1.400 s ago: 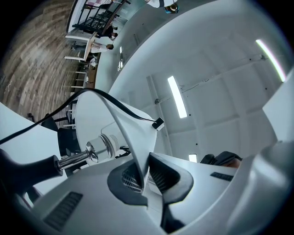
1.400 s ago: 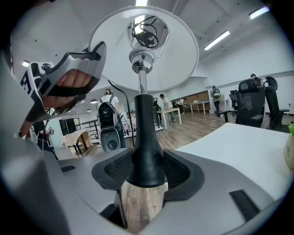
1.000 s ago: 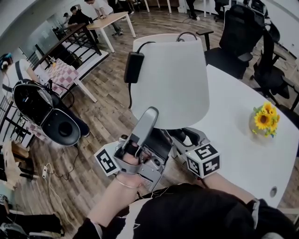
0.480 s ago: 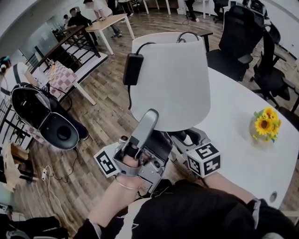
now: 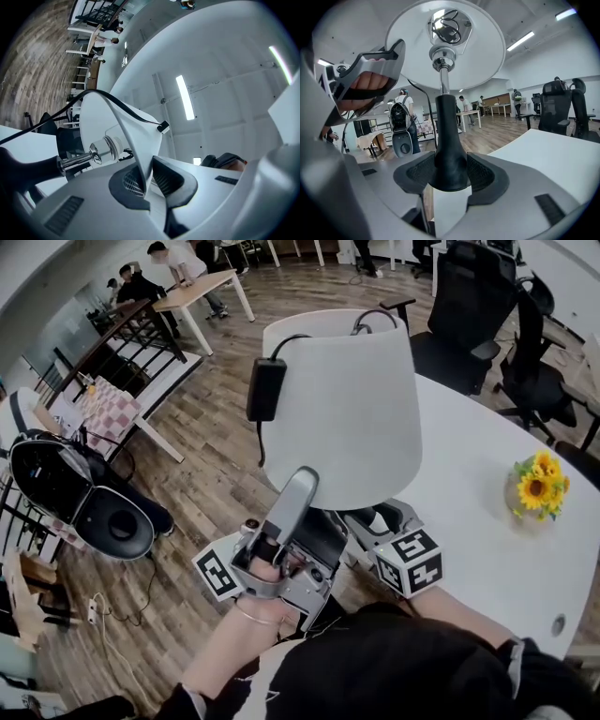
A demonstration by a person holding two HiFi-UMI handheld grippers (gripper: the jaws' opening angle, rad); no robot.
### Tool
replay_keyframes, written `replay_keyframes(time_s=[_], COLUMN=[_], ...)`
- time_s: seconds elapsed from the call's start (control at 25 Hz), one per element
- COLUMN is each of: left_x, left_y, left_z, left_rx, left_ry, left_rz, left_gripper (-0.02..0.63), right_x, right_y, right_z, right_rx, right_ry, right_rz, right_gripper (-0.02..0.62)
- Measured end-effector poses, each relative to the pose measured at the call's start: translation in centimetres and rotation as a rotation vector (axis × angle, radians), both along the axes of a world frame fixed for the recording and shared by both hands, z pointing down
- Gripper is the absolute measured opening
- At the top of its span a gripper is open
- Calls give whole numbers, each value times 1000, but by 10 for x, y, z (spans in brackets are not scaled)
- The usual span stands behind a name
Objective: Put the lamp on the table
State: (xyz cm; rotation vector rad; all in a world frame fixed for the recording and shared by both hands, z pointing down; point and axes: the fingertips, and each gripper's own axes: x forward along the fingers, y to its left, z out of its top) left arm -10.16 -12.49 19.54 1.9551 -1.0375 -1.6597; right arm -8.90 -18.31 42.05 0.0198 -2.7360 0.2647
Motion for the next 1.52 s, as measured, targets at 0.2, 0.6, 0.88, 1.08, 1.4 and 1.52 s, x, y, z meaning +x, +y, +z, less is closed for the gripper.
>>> replay_keyframes(time_s=[0.2, 0.6, 0.88, 1.08, 1.4, 1.52], left_x=[-29, -73, -84, -90, -88, -89], left_y=[-13, -47, -69, -83, -94, -94], left_z=[5, 17, 30, 42, 59, 64], left_rx=[5, -44, -77, -111, -149, -154], left_ry=[25, 52, 62, 83, 96, 102], left_rz=[58, 214, 326, 424, 581, 622], left_gripper=[14, 15, 16, 18, 25, 25], right_x=[-19, -50, -52, -50, -43, -42], right_y=[-10, -36, -46, -50, -51, -48], right_z=[5, 20, 33, 45, 60, 64], right_rx=[-6, -65, -85, -107, -126, -122], right_ry=[15, 25, 31, 45, 74, 87], right_rz=[56, 231, 355, 458, 601, 637], right_gripper=[222, 230, 230, 230, 230, 230])
